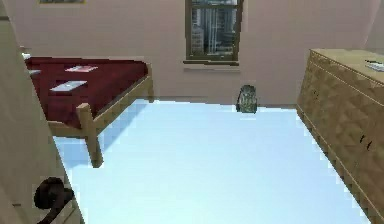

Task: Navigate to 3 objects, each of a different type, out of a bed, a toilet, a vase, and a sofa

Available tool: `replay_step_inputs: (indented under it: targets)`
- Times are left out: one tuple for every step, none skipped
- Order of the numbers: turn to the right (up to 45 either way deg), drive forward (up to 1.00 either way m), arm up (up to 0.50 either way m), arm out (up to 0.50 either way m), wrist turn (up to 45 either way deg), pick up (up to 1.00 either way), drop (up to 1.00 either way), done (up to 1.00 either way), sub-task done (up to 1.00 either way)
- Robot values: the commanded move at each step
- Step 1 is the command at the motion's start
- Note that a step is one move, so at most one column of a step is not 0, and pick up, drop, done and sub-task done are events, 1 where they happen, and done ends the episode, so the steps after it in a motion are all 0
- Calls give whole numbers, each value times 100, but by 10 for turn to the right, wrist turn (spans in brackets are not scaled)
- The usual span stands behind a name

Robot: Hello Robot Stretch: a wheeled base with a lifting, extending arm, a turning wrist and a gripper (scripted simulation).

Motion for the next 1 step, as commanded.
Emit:
replay_step_inputs:
  targets:
    - [0, 100, 0, 0, 0, 0, 0, 0, 0]
